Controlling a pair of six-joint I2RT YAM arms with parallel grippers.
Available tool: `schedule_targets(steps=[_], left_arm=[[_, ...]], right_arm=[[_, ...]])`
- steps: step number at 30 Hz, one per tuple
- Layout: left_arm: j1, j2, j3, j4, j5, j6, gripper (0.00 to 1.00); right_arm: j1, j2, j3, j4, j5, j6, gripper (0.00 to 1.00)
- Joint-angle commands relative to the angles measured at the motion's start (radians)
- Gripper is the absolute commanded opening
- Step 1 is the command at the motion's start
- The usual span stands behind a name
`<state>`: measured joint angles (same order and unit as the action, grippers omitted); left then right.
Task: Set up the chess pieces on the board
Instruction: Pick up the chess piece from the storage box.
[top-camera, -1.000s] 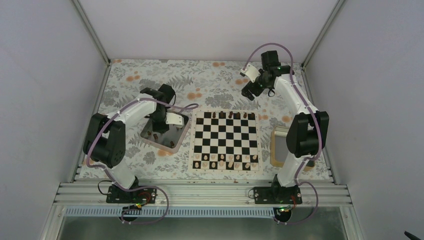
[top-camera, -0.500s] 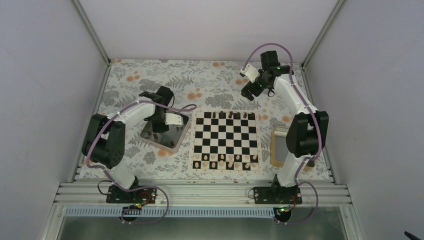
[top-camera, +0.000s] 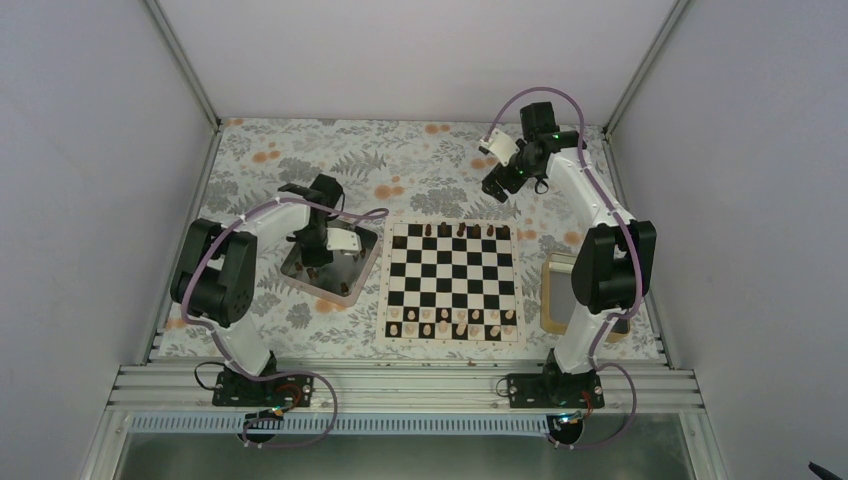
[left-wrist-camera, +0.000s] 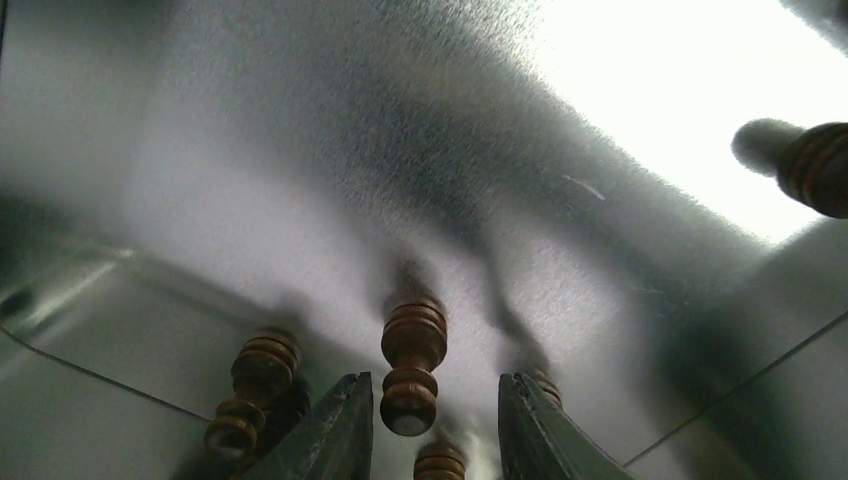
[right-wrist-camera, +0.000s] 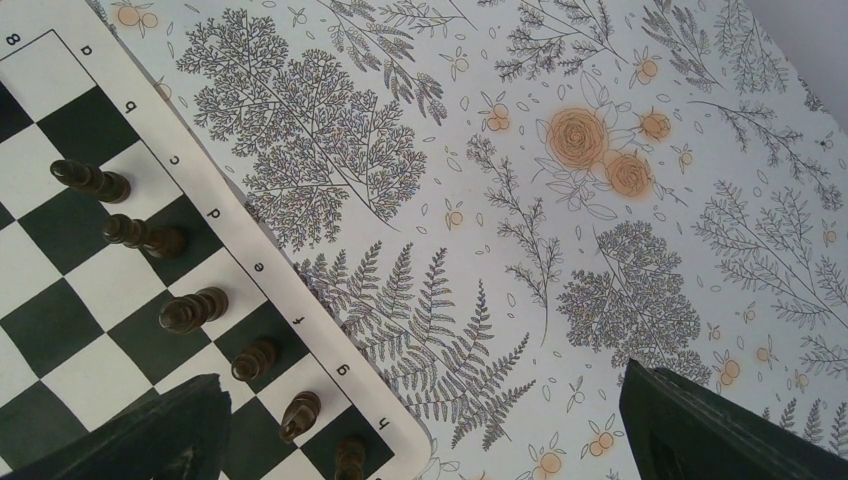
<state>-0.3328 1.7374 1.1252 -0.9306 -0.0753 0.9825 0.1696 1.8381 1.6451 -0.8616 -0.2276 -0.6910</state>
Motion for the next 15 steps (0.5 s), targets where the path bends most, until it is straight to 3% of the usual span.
schedule_targets(steps=[1, 7, 15], left_arm=[[0.005, 0.014, 0.001, 0.017, -0.006, 0.005, 0.33], [0.006, 0.021, 0.004, 0.025, 0.012, 0.014, 0.29], [0.005, 0.033, 0.019, 0.028, 0.009, 0.018, 0.13]], right_arm=[[0.007, 0.008, 0.002, -0.003, -0.015, -0.001, 1.00], [0.005, 0.005, 0.000, -0.003, -0.012, -0.003, 1.00], [0.007, 0.001, -0.003, -0.001, -0.012, -0.004, 1.00]])
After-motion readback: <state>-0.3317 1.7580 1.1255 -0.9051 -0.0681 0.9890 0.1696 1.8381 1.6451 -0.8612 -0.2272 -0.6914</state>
